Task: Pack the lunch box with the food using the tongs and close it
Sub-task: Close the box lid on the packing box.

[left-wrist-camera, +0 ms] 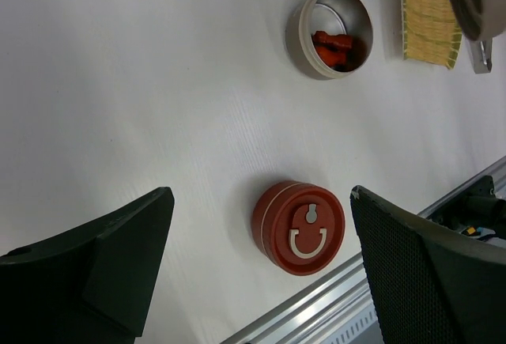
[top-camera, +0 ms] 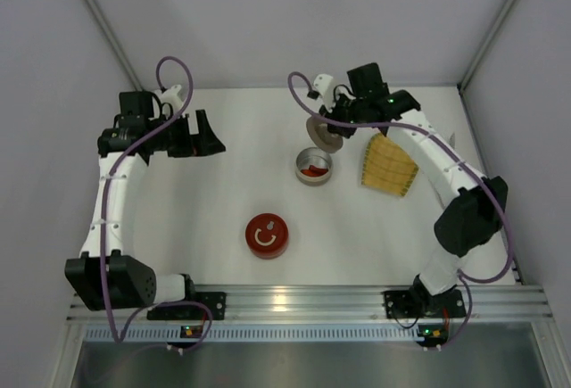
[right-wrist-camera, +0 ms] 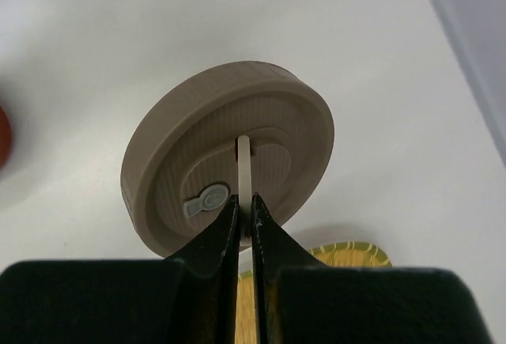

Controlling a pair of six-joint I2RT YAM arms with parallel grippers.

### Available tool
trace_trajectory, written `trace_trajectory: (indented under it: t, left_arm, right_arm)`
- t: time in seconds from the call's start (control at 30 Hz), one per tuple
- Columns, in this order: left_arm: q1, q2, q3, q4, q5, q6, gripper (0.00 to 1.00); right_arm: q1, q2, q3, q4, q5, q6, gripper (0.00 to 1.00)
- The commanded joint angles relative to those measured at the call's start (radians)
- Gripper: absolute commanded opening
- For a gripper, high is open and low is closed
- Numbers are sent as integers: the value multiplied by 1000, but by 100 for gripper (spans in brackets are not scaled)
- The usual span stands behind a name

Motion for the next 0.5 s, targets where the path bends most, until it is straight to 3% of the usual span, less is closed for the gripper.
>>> trace_trajectory:
  t: [0.0, 0.13, 0.47]
  left_arm:
    - [1, -64, -14, 39, -9, 34, 98]
    - [6, -76, -5, 47, 62, 26, 98]
    - [66, -107, -5, 50, 106, 1, 98]
  right_arm:
    - [58, 117, 95, -292, 180, -127, 0]
    - [98, 264, 176, -350, 262, -152, 0]
    - [200, 453, 346, -409, 478, -144, 0]
